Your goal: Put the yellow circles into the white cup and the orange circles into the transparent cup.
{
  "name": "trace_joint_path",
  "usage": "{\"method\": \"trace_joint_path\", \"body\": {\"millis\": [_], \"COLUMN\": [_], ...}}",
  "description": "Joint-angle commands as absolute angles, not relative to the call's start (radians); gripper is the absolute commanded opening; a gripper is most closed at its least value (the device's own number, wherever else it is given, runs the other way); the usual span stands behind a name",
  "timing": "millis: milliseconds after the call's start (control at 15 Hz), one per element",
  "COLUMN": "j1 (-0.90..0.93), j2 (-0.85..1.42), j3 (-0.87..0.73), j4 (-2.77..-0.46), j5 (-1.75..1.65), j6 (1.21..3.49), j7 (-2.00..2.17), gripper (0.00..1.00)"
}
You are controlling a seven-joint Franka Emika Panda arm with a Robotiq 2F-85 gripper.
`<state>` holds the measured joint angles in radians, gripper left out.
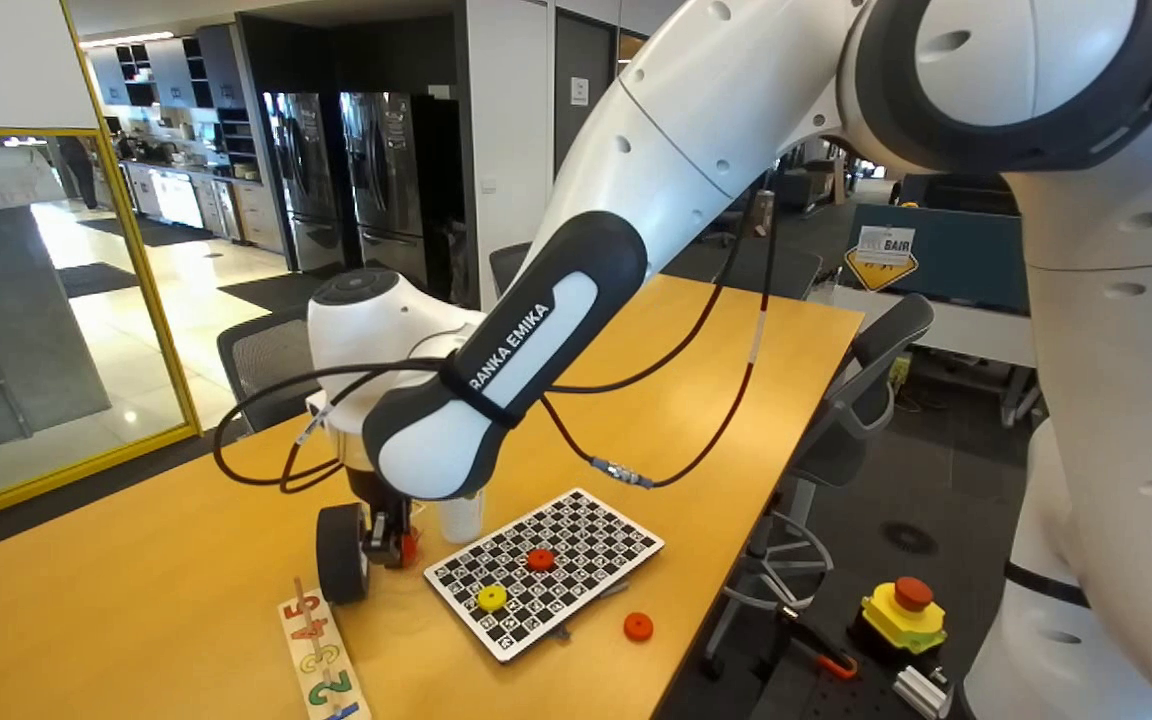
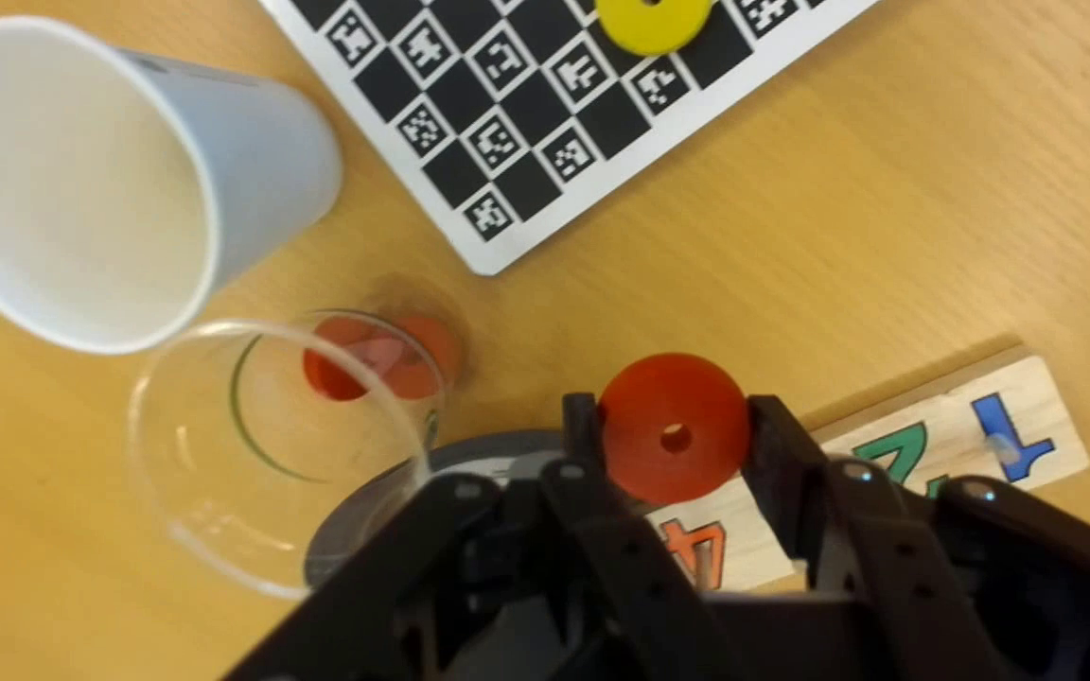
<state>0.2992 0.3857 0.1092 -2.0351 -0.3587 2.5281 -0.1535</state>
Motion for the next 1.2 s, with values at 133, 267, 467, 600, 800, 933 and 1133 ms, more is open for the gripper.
{"method": "trace_joint_path", "body": {"millis": [133, 267, 467, 600, 800, 933, 1133], "j1": [0.261, 0.248, 0.224, 0.205, 0.188, 0.175, 0.154], "j2": [0.414, 0.437, 0.473, 0.500, 0.537, 0.554, 0.567], "j3": [0.097, 0.091, 0.093, 0.096, 0.098, 0.104, 0.126], "j4": [-1.913, -1.879, -1.835, -1.805, -1.765, -1.749, -1.736], "j5": [-0.397, -0.396, -0.381, -0.368, -0.360, -0.349, -0.315], "j6": [2.499, 2.503, 2.505, 2.504, 2.499, 2.500, 2.492], "j7": [-0.178, -0.186, -0.218, -0.242, -0.265, -0.282, -0.328], "gripper": [0.21, 0.21, 0.21, 0.21, 0.21, 0.21, 0.21]}}
